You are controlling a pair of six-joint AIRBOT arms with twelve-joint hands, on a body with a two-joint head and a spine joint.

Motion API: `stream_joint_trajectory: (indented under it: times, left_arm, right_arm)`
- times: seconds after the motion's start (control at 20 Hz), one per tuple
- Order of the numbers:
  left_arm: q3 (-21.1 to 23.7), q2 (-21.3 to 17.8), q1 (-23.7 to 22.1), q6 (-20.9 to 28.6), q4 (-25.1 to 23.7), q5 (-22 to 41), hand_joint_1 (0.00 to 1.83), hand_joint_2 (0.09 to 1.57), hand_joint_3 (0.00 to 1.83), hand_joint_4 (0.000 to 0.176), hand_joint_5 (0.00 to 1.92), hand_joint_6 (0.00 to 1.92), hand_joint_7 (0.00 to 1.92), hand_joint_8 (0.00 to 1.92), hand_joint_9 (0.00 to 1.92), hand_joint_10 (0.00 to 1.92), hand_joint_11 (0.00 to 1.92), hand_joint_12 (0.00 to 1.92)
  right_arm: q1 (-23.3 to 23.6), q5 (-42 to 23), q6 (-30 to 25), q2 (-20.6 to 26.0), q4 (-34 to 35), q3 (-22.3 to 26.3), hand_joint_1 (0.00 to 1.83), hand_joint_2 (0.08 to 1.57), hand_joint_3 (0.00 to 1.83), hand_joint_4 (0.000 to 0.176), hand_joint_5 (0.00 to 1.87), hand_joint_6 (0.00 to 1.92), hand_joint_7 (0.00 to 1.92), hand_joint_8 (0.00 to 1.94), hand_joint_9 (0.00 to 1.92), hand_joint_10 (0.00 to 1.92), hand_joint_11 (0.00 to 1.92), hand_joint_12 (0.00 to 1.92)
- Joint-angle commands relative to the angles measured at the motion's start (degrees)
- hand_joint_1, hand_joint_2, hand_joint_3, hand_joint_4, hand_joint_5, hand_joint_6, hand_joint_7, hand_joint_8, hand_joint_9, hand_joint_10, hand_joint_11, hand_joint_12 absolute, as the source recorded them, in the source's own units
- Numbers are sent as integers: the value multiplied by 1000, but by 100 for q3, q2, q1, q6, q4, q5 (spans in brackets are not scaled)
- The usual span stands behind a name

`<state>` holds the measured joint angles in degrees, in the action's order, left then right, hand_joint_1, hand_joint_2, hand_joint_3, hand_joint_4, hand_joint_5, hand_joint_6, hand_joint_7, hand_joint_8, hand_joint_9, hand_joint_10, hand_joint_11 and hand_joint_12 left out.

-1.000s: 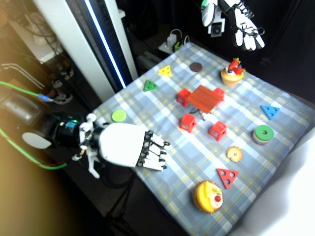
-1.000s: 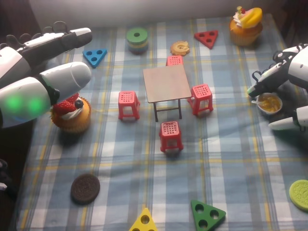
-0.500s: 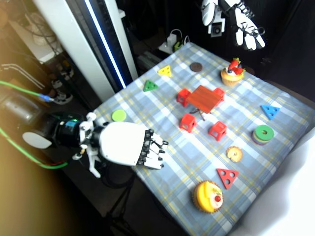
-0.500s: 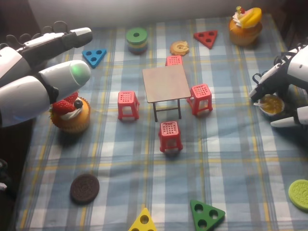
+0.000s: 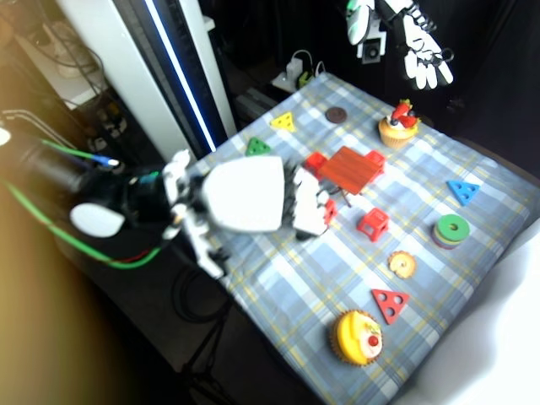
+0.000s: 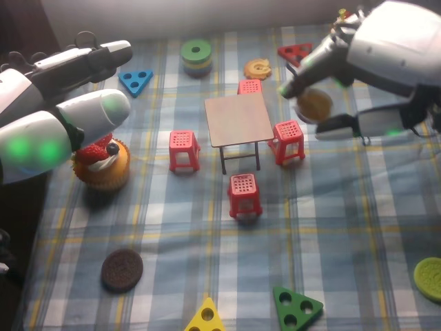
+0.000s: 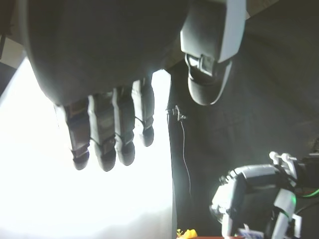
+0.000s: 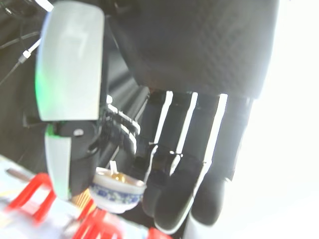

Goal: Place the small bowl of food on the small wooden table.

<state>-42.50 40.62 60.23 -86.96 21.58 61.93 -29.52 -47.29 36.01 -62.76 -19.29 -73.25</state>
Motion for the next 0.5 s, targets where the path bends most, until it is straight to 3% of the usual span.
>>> stream_joint_trajectory:
  times: [0.0, 0.05, 0.15, 0.2, 0.3, 0.35, 0.45]
  left_arm:
    - [-44, 24, -52, 42, -71, 661, 110, 1202, 1, 146, 313, 1, 312, 0, 263, 8, 99, 56]
    - [-49, 28, -53, 42, -71, 654, 113, 1201, 0, 143, 317, 2, 319, 3, 269, 9, 111, 65]
    - [-57, 37, -54, 42, -72, 642, 97, 1208, 2, 137, 303, 2, 295, 1, 257, 2, 88, 64]
    - [-57, 37, -54, 42, -72, 633, 110, 1207, 1, 130, 324, 9, 311, 8, 280, 10, 125, 85]
    - [-63, 39, -55, 42, -73, 610, 134, 1205, 0, 130, 312, 1, 283, 0, 257, 1, 95, 80]
    - [-64, 41, -56, 42, -73, 604, 117, 1205, 0, 131, 306, 0, 288, 3, 257, 1, 95, 86]
    - [-64, 43, -65, 42, -75, 594, 93, 1204, 0, 131, 311, 2, 294, 3, 247, 0, 75, 88]
  right_arm:
    - [165, -684, -17, 36, 111, -50, 1243, 1070, 0, 0, 1089, 678, 1096, 955, 922, 972, 695, 1449]
    - [255, -684, -17, -2, 47, -59, 1230, 1075, 1, 22, 1079, 769, 1073, 894, 928, 693, 626, 1327]
    - [411, -687, -17, -85, -69, -77, 1232, 1066, 0, 39, 1089, 771, 1107, 819, 981, 571, 503, 1444]
    - [468, -686, -17, -121, -113, -82, 1259, 1049, 0, 0, 1140, 583, 1159, 847, 1094, 718, 726, 1495]
    - [562, -687, -17, -234, -154, -101, 1259, 1027, 0, 0, 1213, 488, 1190, 750, 1048, 714, 736, 1427]
    - [592, -687, -17, -302, -166, -116, 1274, 1040, 0, 0, 1280, 281, 1114, 970, 1015, 977, 776, 1600]
    - [617, -686, -17, -412, -182, -140, 1280, 1041, 0, 0, 1389, 67, 1056, 1072, 980, 1109, 815, 1558]
